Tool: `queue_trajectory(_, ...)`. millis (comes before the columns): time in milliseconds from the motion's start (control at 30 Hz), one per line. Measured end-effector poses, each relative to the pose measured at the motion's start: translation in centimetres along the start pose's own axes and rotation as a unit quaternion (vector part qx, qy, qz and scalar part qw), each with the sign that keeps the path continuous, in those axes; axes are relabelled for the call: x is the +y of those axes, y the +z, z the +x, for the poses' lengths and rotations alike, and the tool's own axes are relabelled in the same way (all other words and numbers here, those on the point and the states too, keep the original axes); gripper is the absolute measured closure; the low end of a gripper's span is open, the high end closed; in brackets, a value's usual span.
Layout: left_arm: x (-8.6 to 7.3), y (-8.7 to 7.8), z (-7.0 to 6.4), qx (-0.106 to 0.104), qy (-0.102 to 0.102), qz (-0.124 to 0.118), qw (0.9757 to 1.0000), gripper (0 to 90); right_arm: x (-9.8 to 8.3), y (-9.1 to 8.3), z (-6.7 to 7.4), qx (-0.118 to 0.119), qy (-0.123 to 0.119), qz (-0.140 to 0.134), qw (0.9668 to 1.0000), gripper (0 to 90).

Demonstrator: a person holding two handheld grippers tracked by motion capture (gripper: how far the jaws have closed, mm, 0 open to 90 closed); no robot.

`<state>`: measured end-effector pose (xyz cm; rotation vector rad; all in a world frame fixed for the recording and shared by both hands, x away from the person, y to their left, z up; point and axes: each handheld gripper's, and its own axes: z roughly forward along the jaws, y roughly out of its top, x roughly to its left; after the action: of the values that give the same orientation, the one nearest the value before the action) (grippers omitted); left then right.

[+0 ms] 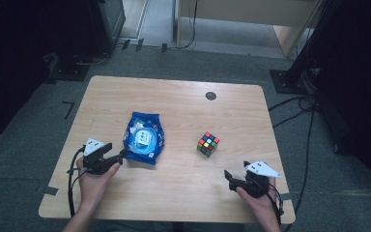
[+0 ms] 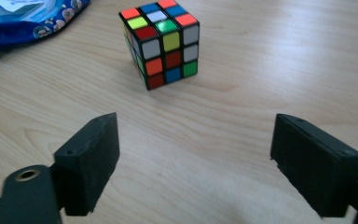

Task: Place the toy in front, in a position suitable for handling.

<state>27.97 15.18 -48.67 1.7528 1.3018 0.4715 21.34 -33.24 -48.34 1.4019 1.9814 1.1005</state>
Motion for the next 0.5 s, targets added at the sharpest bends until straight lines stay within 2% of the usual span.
queue_trajectory(33, -0.7, -0.4, 0.4, 0.004, 0.006, 0.005, 1.0, 28.7, 0.6, 0.4, 0.3, 0.004, -0.009, -0.002, 1.0, 14.5)
queue_trajectory(67, -1.0, -0.5, 0.6, 0.003, 0.005, 0.008, 1.0, 28.4, 0.9, 0.6, 0.5, 0.006, -0.014, -0.003, 0.9999, 14.3)
queue_trajectory(200, -1.9, -1.1, 1.4, 0.01, 0.012, 0.016, 0.9997, 28.1, 2.0, 2.1, 1.0, 0.012, -0.029, -0.001, 0.9995, 11.5)
queue_trajectory(400, -2.8, -1.6, 2.5, 0.007, 0.023, 0.027, 0.9994, 26.2, 3.6, 5.0, 1.4, 0.026, -0.027, 0.008, 0.9993, 8.1)
queue_trajectory(500, -2.9, -1.5, 2.8, 0.001, 0.011, 0.028, 0.9996, 25.9, 4.0, 6.6, 1.5, 0.019, -0.028, 0.015, 0.9993, 7.6)
